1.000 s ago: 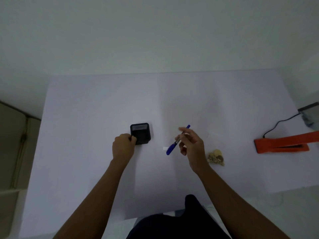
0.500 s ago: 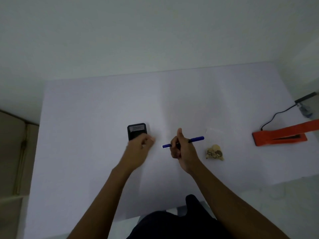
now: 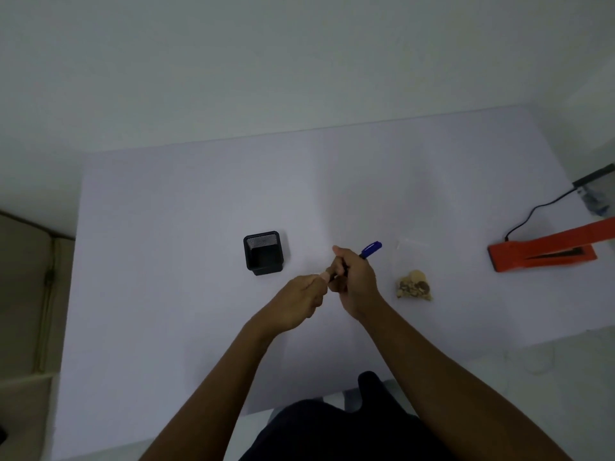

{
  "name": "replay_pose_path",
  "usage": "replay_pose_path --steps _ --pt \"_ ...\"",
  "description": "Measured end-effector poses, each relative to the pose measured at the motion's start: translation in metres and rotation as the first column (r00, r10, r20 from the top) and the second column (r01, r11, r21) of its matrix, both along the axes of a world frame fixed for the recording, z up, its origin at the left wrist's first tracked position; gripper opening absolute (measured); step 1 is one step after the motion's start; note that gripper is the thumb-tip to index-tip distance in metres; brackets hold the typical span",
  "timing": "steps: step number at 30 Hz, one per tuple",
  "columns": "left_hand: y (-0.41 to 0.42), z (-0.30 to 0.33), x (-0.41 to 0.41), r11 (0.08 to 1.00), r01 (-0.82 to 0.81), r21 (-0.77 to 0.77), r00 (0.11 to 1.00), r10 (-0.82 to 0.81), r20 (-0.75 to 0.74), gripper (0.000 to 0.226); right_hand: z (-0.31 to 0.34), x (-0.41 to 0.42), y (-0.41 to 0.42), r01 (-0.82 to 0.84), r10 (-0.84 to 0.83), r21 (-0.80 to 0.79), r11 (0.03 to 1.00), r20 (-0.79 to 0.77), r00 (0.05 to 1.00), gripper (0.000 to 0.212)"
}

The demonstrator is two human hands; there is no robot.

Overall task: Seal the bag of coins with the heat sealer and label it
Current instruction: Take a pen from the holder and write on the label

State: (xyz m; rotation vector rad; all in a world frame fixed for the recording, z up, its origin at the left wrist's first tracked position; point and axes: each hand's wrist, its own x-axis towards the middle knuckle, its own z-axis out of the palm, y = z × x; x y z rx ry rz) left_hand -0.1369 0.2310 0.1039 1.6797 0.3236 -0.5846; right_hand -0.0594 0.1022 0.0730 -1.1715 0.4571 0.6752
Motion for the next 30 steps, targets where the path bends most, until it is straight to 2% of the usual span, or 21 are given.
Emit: replay_pose_path --steps 2,3,4,6,8,10,12,15,19,26,30 --pt "0.010 -0.001 -0.003 0.952 -0.193 -0.239 0.974 0.157 -0.163 0.043 -0.007 0.011 -0.013 0.173 -0.172 0.012 0.985 -0.038 0.984 0.053" --pt "0.020 -0.003 -0.007 0.929 -0.250 -0.272 0.958 0.197 -0.206 0.043 -0.011 0.018 -0.024 0.228 -0.229 -0.023 0.973 -0.036 0.973 0.052" --pt "0.030 -0.008 -0.013 0.938 -0.259 -0.229 0.955 0.214 -0.204 0.044 -0.015 0.024 -0.036 0.241 -0.243 -0.085 0.967 -0.018 0.970 0.052" --pt "0.046 -0.025 -0.025 0.983 -0.179 0.034 0.977 0.182 -0.109 0.042 -0.021 0.029 -0.052 0.183 -0.182 -0.191 0.964 0.021 0.983 0.053" --pt "0.053 -0.052 -0.030 0.928 -0.118 0.353 0.993 0.120 0.015 0.036 -0.023 0.026 -0.048 0.086 -0.078 -0.241 0.967 0.041 0.996 0.055" --pt "0.053 -0.076 -0.029 0.856 -0.169 0.489 0.985 0.127 0.118 0.027 -0.024 0.018 -0.033 0.004 0.008 -0.281 0.960 0.041 0.999 0.057" --pt "0.052 -0.095 -0.026 0.810 -0.206 0.549 0.976 0.125 0.181 0.019 -0.030 0.011 -0.024 -0.056 0.067 -0.325 0.944 0.025 0.997 0.058" --pt "0.050 -0.118 -0.024 0.743 -0.151 0.652 0.987 0.075 0.143 0.017 -0.040 0.000 -0.021 -0.127 0.148 -0.384 0.914 0.024 0.989 0.058" --pt "0.049 -0.134 -0.023 0.673 -0.105 0.732 0.993 0.027 0.117 0.014 -0.046 -0.009 -0.020 -0.121 0.156 -0.435 0.892 0.045 0.987 0.056" --pt "0.044 -0.140 -0.023 0.674 -0.070 0.735 0.995 -0.002 0.097 0.014 -0.049 -0.010 -0.020 -0.143 0.192 -0.443 0.885 0.069 0.979 0.056" --pt "0.037 -0.128 -0.025 0.595 -0.103 0.797 0.993 0.022 0.113 0.036 -0.054 -0.007 -0.023 -0.135 0.189 -0.447 0.884 0.079 0.979 0.057"
